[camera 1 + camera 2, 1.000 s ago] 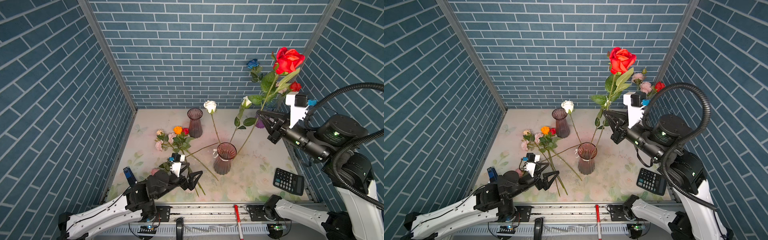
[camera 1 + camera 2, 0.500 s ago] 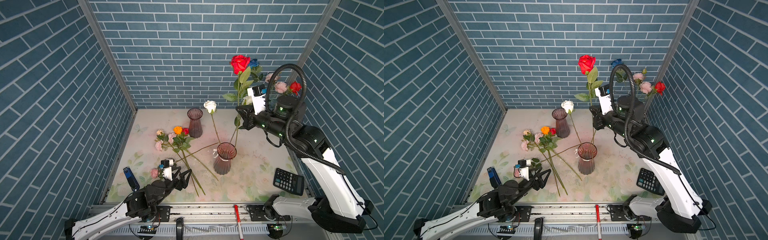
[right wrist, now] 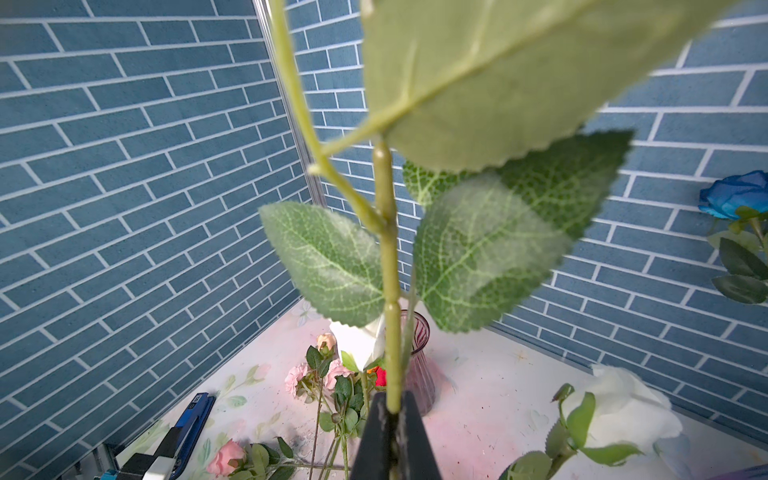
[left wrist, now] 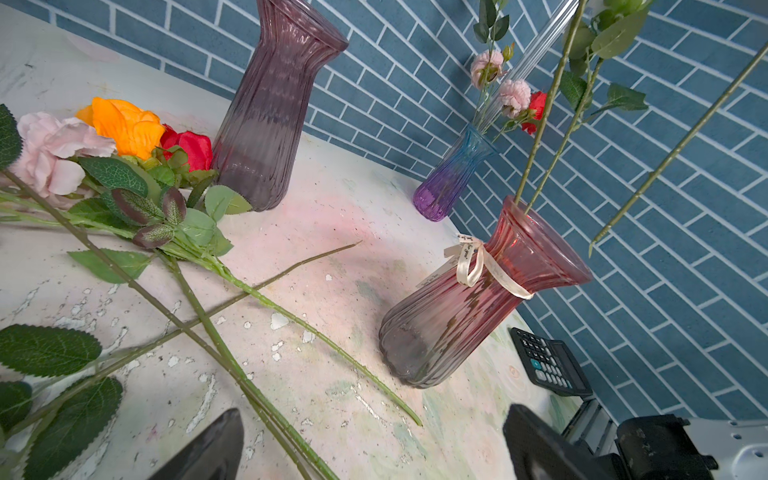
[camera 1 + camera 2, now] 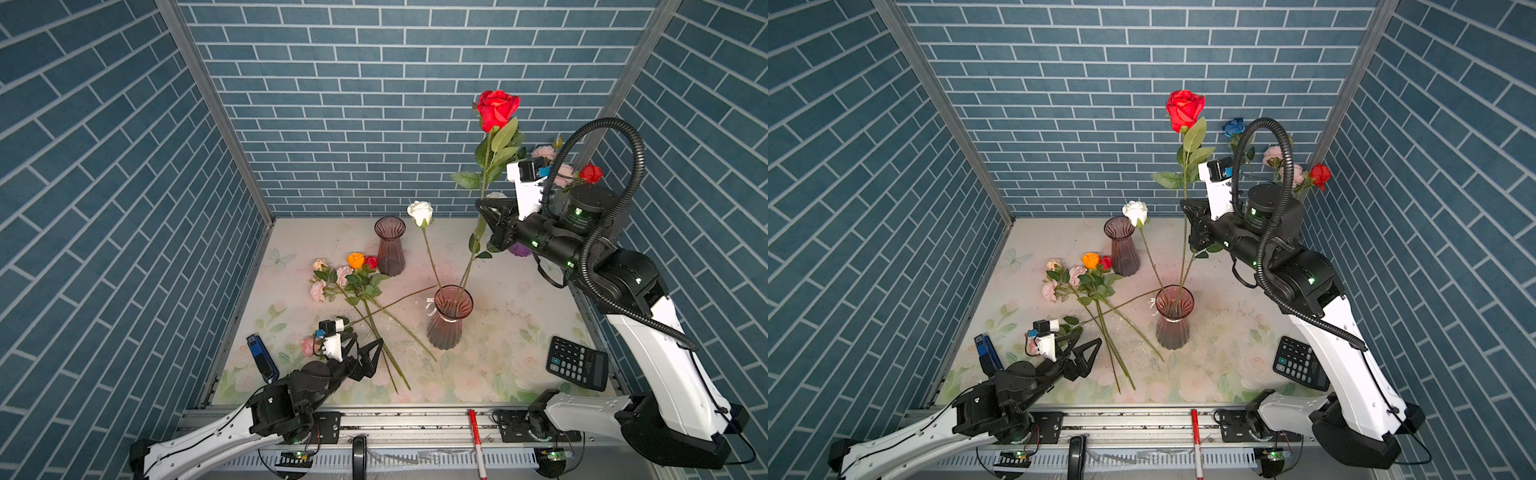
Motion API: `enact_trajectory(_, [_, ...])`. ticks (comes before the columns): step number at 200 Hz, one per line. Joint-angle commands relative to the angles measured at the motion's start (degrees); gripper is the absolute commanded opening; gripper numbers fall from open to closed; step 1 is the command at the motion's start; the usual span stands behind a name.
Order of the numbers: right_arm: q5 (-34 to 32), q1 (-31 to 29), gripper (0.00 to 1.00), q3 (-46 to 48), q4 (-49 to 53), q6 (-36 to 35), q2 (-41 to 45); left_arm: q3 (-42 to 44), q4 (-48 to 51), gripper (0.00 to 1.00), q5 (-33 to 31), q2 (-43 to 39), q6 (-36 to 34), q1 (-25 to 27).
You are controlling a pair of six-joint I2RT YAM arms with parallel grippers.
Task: Arrange the flowers into the vase
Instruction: 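Lower the red rose into the pink ribbed vase with the right gripper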
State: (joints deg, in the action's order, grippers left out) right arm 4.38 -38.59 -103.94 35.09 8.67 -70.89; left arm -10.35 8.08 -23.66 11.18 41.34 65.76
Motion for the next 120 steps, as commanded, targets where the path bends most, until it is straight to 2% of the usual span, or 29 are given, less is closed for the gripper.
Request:
enact_trajectory(1, [2.12, 0.27, 0.0, 3.0, -3.29, 2.0, 0.39, -0.53, -0.61, 1.0, 0.29, 0.62, -0.94, -0.1])
enact_trajectory(28, [2.6, 0.36, 0.0, 8.32, -5.53, 3.85, 1.48, -0.46, -0.57, 1.0, 0.17, 0.69, -0.82, -0.19])
enact_trajectory(56, [2.91, 0.38, 0.0, 18.7, -10.41, 8.29, 5.11, -0.02, -1.4, 1.0, 0.46, 0.51, -1.18, -0.2])
enact_trajectory(77, [1.51, 0.37, 0.0, 25.72, -12.98, 11.27, 7.91, 0.33, -2.16, 0.96, 1.1, 0.3, -1.77, -0.19])
enact_trajectory(120, [0.98, 0.37, 0.0, 31.17, -13.25, 12.75, 9.54, 0.33, -2.5, 0.93, 1.51, 0.25, -2.06, -0.26])
